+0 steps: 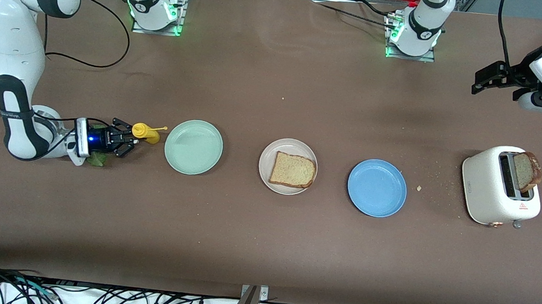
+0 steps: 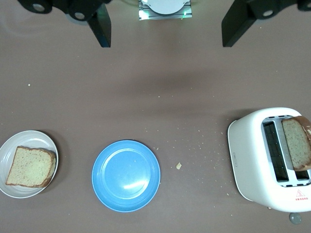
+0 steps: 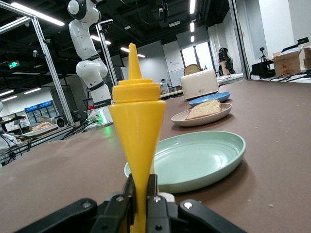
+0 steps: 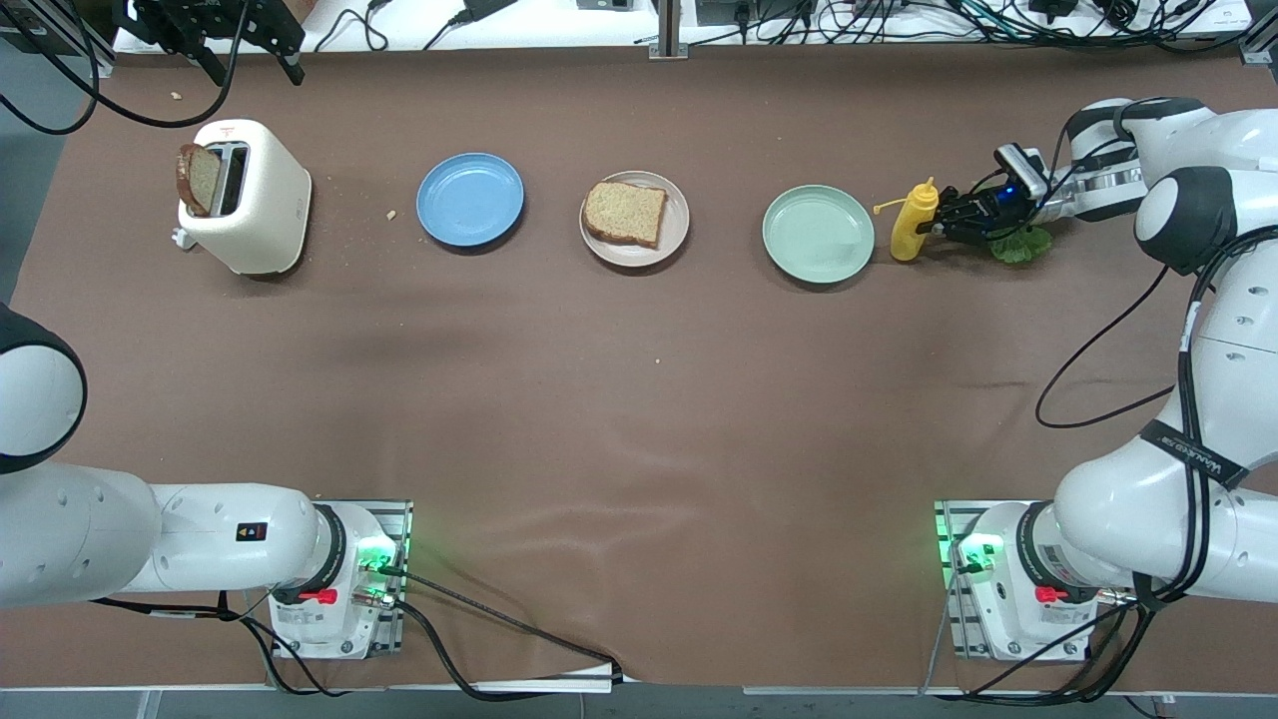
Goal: Make sandwich in beige plate with both arms
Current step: 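Grasp the yellow mustard bottle with the right gripper and lift it, then carry the mustard bottle with the right gripper above the bread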
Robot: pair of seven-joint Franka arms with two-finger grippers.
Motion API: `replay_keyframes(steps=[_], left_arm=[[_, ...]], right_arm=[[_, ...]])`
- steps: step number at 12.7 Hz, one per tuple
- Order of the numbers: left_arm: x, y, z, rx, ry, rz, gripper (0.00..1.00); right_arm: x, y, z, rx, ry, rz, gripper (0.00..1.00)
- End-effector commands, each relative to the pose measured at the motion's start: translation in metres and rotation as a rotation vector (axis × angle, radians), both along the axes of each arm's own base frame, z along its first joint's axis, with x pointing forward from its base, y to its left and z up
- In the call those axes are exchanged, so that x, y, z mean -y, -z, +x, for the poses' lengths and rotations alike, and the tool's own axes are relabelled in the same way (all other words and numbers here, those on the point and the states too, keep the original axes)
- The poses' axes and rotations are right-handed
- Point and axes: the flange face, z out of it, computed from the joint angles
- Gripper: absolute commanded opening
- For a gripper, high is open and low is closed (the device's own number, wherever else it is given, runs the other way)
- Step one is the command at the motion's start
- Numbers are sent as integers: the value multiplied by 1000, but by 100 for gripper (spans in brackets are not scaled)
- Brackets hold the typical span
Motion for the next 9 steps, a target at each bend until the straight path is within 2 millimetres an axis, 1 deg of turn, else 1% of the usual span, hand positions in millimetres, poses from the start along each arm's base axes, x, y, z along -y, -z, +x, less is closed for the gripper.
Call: replay_keyframes(steps=[1,2,4,6,8,9], left_arm=[[-3,-6,2,16,-9,20,100],[-4,-6,1,15,-10,18,100],[-4,-6,1,15,-10,18,100],[-4,-6,1,15,-10,18,100],[-4,-6,1,15,-10,18,100],[-4,-6,1,15,-10,18,100]], right_arm=[[17,-11,8,-63,27,-17,2],[24,-21,15,-88,30,-36,1],[27,-40,28,-130,16,-58,1],[31,-61,45,-168,17,-100,1],[31,-88,62,-212,1,-171,1],[32,-105,74,-233,7,-203,1]])
